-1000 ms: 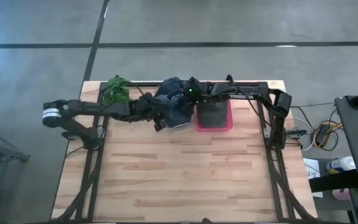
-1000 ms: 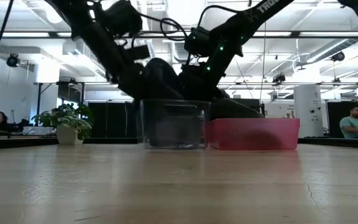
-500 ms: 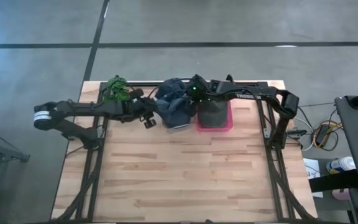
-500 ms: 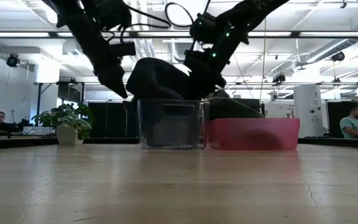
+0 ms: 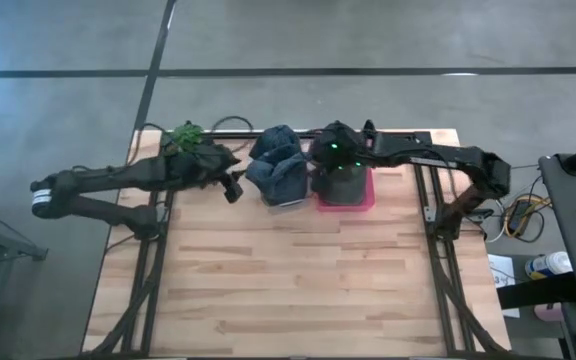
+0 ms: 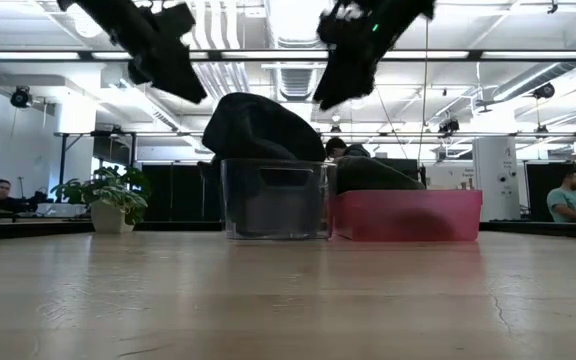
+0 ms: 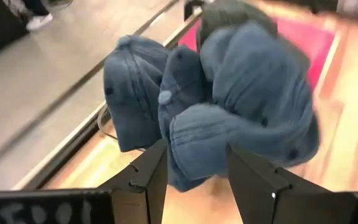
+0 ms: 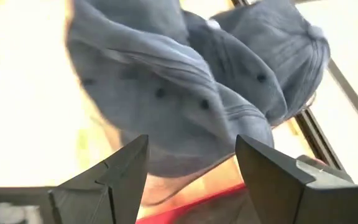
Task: Pick & Place hat
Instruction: Return to Home Position
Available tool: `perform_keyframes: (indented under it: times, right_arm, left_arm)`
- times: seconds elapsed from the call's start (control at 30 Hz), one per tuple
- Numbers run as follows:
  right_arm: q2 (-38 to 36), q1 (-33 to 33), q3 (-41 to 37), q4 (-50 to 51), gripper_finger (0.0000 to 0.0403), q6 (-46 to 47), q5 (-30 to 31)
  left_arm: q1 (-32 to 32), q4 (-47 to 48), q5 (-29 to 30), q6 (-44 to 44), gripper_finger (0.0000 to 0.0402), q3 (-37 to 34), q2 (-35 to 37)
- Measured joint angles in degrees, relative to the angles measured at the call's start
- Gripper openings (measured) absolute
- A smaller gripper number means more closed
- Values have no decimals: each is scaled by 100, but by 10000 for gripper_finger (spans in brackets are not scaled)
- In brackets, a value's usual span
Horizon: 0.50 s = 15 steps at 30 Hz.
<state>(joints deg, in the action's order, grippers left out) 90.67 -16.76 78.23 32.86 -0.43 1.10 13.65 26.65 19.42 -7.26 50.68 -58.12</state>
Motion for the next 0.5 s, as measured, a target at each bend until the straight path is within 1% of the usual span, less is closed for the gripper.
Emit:
perform_keyframes:
  times: [0.13, 0.33, 0.4, 0.5]
  right_arm:
    - [-685, 213, -516, -5, 237, 315, -8]
    - [-1905, 773, -1575, -3, 237, 904, -9]
    - [-2328, 999, -1901, 0, 237, 1129, -16]
    - [-2954, 1278, -2255, -2, 237, 1233, 0]
  left_arm:
    - [4, 1, 4, -936, 153, 10, 362]
    - [-9, 31, -69, -1915, 153, -24, 755]
    - [-11, 17, -219, -2089, 153, -26, 830]
    - [-26, -27, -678, -2126, 153, -26, 857]
